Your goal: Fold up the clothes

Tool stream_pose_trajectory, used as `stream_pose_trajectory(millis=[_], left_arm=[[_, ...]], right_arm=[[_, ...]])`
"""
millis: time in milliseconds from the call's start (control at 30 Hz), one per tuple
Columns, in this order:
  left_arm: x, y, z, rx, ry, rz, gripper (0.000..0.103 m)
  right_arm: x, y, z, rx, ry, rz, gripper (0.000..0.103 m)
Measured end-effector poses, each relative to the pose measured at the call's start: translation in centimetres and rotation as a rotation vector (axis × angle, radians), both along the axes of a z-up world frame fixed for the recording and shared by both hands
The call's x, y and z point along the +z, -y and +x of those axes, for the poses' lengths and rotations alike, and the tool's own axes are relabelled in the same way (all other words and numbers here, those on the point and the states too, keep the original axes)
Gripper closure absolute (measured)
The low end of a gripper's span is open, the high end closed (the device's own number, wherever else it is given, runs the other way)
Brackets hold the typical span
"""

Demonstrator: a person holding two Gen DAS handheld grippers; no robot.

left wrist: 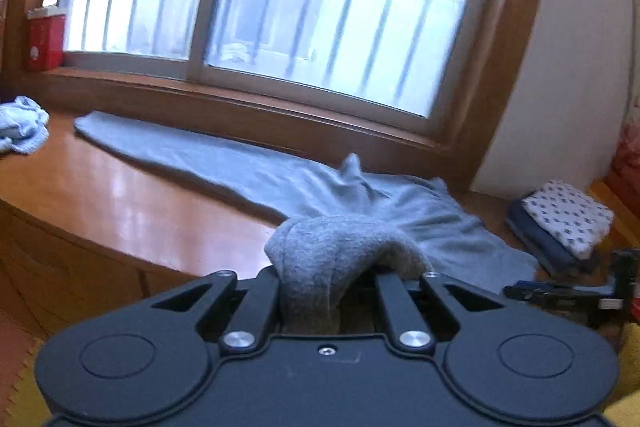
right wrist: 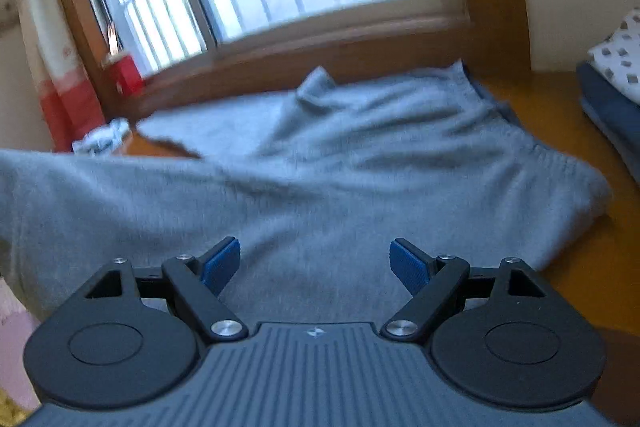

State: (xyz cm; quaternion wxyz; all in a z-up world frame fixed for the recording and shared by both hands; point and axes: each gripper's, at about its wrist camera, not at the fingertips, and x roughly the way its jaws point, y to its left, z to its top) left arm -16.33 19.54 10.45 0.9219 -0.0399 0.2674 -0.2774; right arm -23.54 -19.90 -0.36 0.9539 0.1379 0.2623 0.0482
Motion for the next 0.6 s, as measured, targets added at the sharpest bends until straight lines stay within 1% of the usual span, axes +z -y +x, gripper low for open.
stream_pose_trajectory(millis=[100, 167, 233, 267, 367, 400, 467, 533, 567, 600], left_arm=[[-0.3, 0.0, 1.9, 0.041, 0.011, 0.002, 0.097], [-0.2, -0.4, 3.2, 0.07, 0.008, -0.017, 0.097], [-0.4, -0.4, 5.0, 0.101, 0.001, -0.033, 0.097], [-0.5, -0.1, 6.0, 0.113, -0.003, -0.043, 0.097], [-0.3, 0.6, 8.6, 0.141, 0.002, -0.039, 0.097], [-0.2, 0.8, 9.4, 0.148, 0.007, -0.03, 0.097], [0.2, 1.7, 11.0, 0.154, 0.025, 0.014, 0.097], [0.7, 2.0, 12.6, 0.167, 0.021, 0.048, 0.097], [0.8, 2.3, 13.5, 0.173, 0.012, 0.06, 0.097], [0.7, 2.8, 14.7, 0.178, 0.0, 0.071, 0.097]], right_arm=[[2.0, -0.4, 2.8, 0.021, 0.064, -0.087, 0.018], [2.7, -0.4, 6.3, -0.009, 0.053, -0.176, 0.018], [2.8, 0.6, 10.5, -0.053, 0.01, -0.219, 0.018], [2.7, 1.5, 12.8, -0.069, -0.015, -0.21, 0.019], [1.6, 4.8, 19.3, -0.091, -0.076, -0.123, 0.024], [1.0, 5.7, 21.1, -0.09, -0.088, -0.098, 0.027], [-0.1, 7.6, 24.6, -0.089, -0.105, -0.044, 0.028], [-1.5, 9.1, 27.0, -0.103, -0.125, 0.008, 0.03], [-2.2, 9.9, 28.1, -0.111, -0.136, 0.033, 0.033], [-2.9, 10.4, 28.8, -0.133, -0.151, 0.024, 0.038]])
